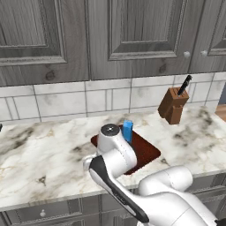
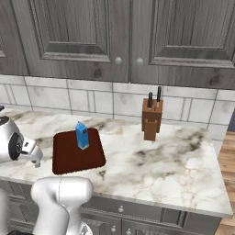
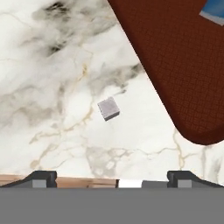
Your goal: Take out the milk from the fridge and place it on the tray on the counter. Then take the sugar cube near the tray and place it in the tray.
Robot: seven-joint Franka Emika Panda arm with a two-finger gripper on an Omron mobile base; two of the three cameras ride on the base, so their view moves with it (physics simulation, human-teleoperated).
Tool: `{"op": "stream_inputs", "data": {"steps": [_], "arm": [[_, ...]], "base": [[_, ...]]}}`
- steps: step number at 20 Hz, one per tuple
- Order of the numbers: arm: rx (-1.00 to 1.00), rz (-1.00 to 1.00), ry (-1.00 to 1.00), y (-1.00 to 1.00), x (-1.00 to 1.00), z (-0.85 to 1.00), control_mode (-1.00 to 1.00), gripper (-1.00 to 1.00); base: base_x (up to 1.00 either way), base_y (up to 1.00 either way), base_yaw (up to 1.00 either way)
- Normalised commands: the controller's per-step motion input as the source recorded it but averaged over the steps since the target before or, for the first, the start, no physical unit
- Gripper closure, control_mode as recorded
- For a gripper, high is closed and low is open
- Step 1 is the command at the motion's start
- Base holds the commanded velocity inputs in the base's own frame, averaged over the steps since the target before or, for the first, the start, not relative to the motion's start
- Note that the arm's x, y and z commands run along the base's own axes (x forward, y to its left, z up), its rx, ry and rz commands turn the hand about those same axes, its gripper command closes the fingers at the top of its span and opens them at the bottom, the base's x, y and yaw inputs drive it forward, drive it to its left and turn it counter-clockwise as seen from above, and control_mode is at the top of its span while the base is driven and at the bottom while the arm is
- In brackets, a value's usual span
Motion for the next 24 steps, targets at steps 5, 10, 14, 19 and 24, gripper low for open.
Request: {"op": "stream_inputs", "data": {"steps": [5, 10, 14, 19, 24], "arm": [[-0.08, 0.14, 0.0, 0.18, 0.08, -0.15, -1.0, -1.0], [-0.05, 0.18, 0.0, 0.03, 0.17, -0.18, -1.0, -1.0], [0.0, 0.18, 0.0, -0.09, 0.16, -0.07, -1.0, -1.0], [0.01, 0.09, 0.06, 0.0, 0.24, -0.15, -1.0, -1.0], [0.03, 0.0, 0.11, 0.0, 0.23, -0.2, -1.0, -1.0]], "base": [[0.0, 0.0, 0.0], [0.0, 0.0, 0.0], [0.0, 0.0, 0.0], [0.0, 0.0, 0.0], [0.0, 0.0, 0.0]]}}
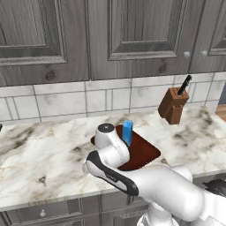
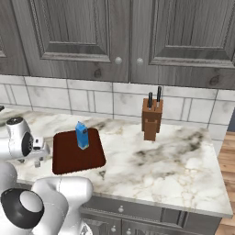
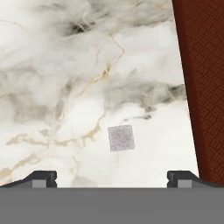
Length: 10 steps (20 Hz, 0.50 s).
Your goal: Take out the milk from the fridge and place it on the tray on the counter. Then take the sugar cube near the tray and place it in the tray.
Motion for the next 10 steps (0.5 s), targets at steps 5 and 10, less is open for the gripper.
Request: {"op": "stream_inputs", "data": {"steps": [5, 10], "arm": [[0.0, 0.0, 0.06, 0.09, 0.18, -0.25, -1.0, -1.0], [0.0, 0.0, 0.0, 0.31, 0.01, -0.17, -1.0, -1.0]], "base": [[0.0, 0.0, 0.0], [0.0, 0.0, 0.0]]}}
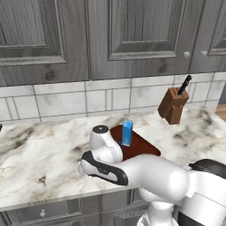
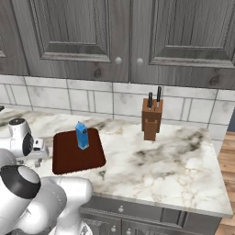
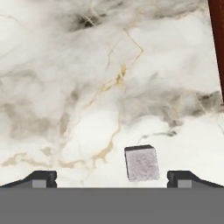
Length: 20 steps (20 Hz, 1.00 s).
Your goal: Take out the milk from the fridge and place it on the tray on the counter. Then take the sugar cube near the tray and place it in the tray.
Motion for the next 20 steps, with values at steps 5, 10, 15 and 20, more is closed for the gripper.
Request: {"op": "stream_inputs", "data": {"steps": [5, 10, 15, 20], "arm": [[0.0, 0.0, 0.0, 0.09, 0.15, -0.13, -1.0, -1.0], [0.0, 0.0, -0.02, 0.0, 0.01, -0.01, -1.0, -1.0], [0.0, 0.0, 0.0, -0.03, 0.0, 0.0, -1.0, -1.0], [0.0, 0.0, 0.0, -0.2, 0.0, 0.0, -1.0, -1.0]], "base": [[0.0, 0.0, 0.0], [0.0, 0.0, 0.0], [0.0, 0.0, 0.0], [0.0, 0.0, 0.0]]}}
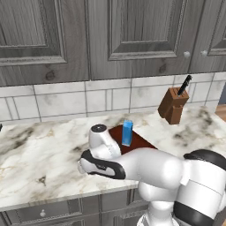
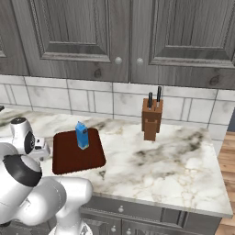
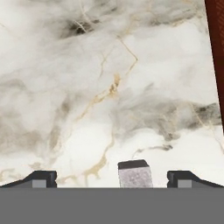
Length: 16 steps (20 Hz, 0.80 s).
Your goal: Take out the milk from the fridge and place it on the tray on the counter. Then take the sugar cube near the tray and place it in the tray.
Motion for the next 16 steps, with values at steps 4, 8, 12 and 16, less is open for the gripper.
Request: {"op": "stream_inputs", "data": {"steps": [4, 8, 12, 16], "arm": [[0.0, 0.0, 0.0, -0.16, 0.0, 0.0, -1.0, -1.0], [0.0, 0.0, -0.02, -0.09, 0.0, 0.0, -1.0, -1.0], [0.0, 0.0, -0.01, -0.08, -0.01, -0.02, -1.0, -1.0], [0.0, 0.0, 0.0, -0.02, -0.04, -0.05, -1.0, -1.0]], "base": [[0.0, 0.0, 0.0], [0.0, 0.0, 0.0], [0.0, 0.0, 0.0], [0.0, 0.0, 0.0]]}}
